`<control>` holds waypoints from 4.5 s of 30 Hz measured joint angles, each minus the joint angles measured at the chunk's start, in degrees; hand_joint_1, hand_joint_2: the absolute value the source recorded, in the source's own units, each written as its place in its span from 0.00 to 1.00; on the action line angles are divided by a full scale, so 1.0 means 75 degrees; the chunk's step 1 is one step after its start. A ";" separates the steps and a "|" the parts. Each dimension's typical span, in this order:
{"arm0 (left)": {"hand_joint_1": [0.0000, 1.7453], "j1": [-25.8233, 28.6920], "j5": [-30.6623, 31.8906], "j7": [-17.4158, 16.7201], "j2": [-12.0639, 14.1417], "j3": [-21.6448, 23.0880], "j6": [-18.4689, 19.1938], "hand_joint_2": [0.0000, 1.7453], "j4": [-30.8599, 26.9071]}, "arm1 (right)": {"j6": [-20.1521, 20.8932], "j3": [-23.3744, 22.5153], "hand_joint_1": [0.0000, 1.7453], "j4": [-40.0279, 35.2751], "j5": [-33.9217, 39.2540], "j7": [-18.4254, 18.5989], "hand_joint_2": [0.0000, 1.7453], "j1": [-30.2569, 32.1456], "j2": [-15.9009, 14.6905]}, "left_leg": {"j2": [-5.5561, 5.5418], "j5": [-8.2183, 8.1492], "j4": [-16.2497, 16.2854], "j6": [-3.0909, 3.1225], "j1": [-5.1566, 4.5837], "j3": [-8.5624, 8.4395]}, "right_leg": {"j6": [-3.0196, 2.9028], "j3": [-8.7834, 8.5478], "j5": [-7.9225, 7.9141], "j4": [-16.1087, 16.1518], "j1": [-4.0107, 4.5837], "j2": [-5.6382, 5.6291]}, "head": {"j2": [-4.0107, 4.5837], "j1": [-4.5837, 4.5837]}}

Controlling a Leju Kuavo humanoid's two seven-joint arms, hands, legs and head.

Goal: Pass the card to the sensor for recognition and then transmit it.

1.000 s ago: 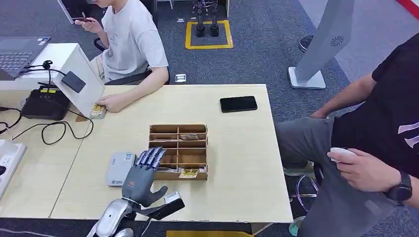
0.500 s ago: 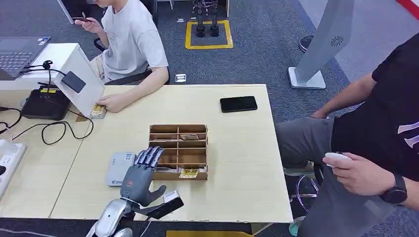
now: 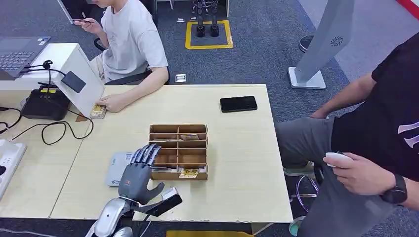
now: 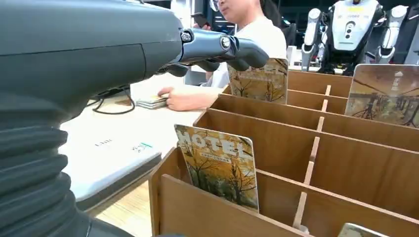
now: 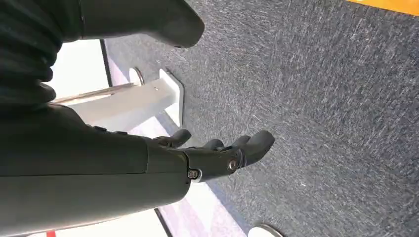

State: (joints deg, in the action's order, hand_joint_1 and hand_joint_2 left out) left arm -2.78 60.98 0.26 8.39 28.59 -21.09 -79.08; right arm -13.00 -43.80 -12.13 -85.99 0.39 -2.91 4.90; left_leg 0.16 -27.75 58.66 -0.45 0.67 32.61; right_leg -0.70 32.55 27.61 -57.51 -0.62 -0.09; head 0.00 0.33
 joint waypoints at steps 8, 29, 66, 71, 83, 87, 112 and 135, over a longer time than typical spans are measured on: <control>0.00 0.0000 -0.0046 0.0064 -0.0017 -0.0029 0.0012 1.00 0.0006 | 0.0003 0.0000 0.00 0.0000 -0.0020 0.0017 1.00 -0.0002 0.0000 | 0.0000 0.0000 0.0000 0.0000 0.0000 0.0000 | 0.0000 0.0000 0.0000 0.0000 0.0000 0.0000 | 0.0000 0.0003; 0.80 0.0095 -0.0501 0.0425 -0.0017 -0.0029 0.0105 1.00 0.0134 | 0.0000 0.0000 0.00 0.0000 -0.0020 0.0009 1.00 -0.0009 0.0000 | -0.0001 0.0000 0.0000 0.0000 0.0000 0.0001 | 0.0000 0.0000 0.0000 0.0000 0.0000 0.0000 | 0.0000 0.0003; 0.88 -0.0662 -0.2833 0.1644 0.1901 -0.0840 0.1624 1.00 -0.2219 | 0.0012 -0.0003 0.00 0.0003 -0.0099 -0.0192 1.00 -0.0001 0.0000 | 0.0000 0.0009 0.0000 -0.0011 0.0024 0.0002 | -0.0007 0.0001 -0.0004 -0.0003 0.0025 0.0001 | 0.0000 0.0000; 0.85 -0.1130 -0.3246 0.1722 0.2747 -0.1579 0.2096 1.00 -0.3139 | 0.0009 -0.0009 0.00 0.0009 -0.0058 -0.0265 1.00 0.0026 0.0000 | 0.0002 0.0009 0.0000 -0.0012 0.0021 0.0000 | -0.0011 0.0001 -0.0007 -0.0004 0.0025 -0.0001 | 0.0000 0.0003; 0.89 -0.1305 -0.1802 0.1156 0.3485 -0.2087 0.1865 1.00 -0.3611 | 0.0003 -0.0096 0.00 0.0009 -0.0067 -0.0259 1.00 0.0024 0.0000 | 0.0001 0.0008 0.0001 -0.0011 0.0015 -0.0001 | -0.0010 0.0003 -0.0006 -0.0001 0.0018 -0.0001 | 0.0000 -0.0003; 0.89 -0.1533 -0.1221 0.0819 0.3413 -0.2069 0.1693 1.00 -0.3305 | 0.0003 -0.0096 0.00 0.0009 -0.0137 -0.0221 1.00 0.0002 0.0000 | 0.0002 0.0009 0.0001 -0.0011 0.0015 -0.0001 | -0.0011 0.0002 -0.0008 -0.0001 0.0015 -0.0001 | 0.0000 0.0000; 0.00 -0.3391 -0.0962 0.0099 0.2588 -0.1664 0.1988 1.00 -0.0093 | 0.0117 -0.0058 0.00 0.0012 -0.0358 -0.0254 1.00 -0.0131 0.0000 | 0.0016 0.0014 0.0005 -0.0012 0.0015 0.0001 | -0.0019 0.0009 -0.0017 -0.0001 0.0015 -0.0014 | -0.0003 0.0003; 0.00 0.0967 -0.0982 0.0198 0.2689 -0.5533 -0.1017 1.00 -0.2041 | -0.0032 -0.0204 0.00 0.0035 0.0117 -0.0361 1.00 0.0169 0.0006 | 0.0070 -0.0030 -0.0006 -0.0024 0.0017 -0.0004 | -0.0013 0.0005 0.0010 -0.0004 0.0016 -0.0071 | 0.0000 0.0003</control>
State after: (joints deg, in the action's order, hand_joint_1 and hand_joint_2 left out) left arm 4.47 53.61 1.75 28.56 -12.91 -28.72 -94.38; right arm -13.25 -45.33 -11.87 -85.11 -2.32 -1.64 4.94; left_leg 0.69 -27.98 58.61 -0.64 0.80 32.58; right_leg -0.79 32.59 27.68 -57.54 -0.49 -0.63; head 0.00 0.35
